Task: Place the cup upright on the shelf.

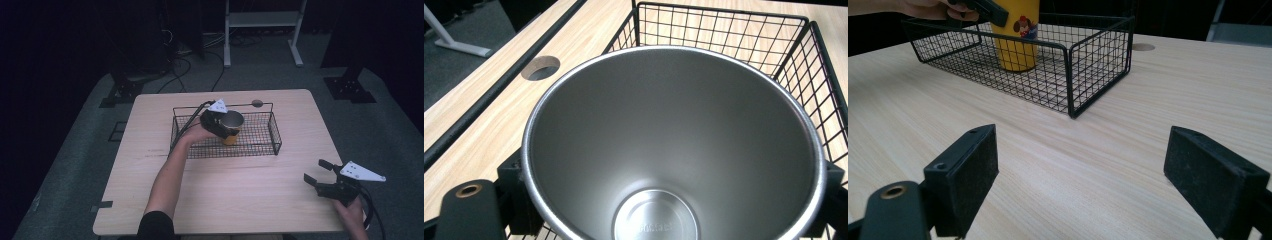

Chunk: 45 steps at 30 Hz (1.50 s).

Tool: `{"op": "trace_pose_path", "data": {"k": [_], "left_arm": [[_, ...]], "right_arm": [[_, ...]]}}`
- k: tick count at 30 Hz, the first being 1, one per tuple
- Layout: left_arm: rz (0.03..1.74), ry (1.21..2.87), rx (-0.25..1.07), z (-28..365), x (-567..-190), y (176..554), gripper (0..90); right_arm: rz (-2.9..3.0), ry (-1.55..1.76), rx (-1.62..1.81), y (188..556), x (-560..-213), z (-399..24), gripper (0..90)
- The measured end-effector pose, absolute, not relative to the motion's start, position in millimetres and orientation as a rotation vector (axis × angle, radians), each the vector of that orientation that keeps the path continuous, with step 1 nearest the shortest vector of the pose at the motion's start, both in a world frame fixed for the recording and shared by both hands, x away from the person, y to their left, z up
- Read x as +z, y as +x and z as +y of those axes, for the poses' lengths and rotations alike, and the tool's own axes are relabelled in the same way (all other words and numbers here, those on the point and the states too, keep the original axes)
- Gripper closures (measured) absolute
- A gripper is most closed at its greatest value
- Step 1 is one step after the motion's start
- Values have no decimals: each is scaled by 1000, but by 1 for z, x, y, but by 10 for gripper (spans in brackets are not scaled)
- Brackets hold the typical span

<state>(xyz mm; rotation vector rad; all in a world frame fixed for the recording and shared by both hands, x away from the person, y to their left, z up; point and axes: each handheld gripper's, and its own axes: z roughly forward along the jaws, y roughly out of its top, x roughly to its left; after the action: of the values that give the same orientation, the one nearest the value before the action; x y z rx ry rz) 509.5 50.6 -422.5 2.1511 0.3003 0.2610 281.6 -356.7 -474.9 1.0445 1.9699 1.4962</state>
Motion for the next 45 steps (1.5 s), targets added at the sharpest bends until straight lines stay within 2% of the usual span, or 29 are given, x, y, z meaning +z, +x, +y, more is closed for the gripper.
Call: {"op": "trace_pose_path", "data": {"k": [17,34,45], "left_arm": [[309,2144,260,56,-425,507,128],[321,2119,272,57,-423,504,29],[330,2092,284,60,-419,501,16]], "right_arm": [[1969,1045,1498,282,-475,-357,131],[1970,1042,1495,281,-475,-357,131],[1966,1040,1504,281,-475,-358,131]]}}
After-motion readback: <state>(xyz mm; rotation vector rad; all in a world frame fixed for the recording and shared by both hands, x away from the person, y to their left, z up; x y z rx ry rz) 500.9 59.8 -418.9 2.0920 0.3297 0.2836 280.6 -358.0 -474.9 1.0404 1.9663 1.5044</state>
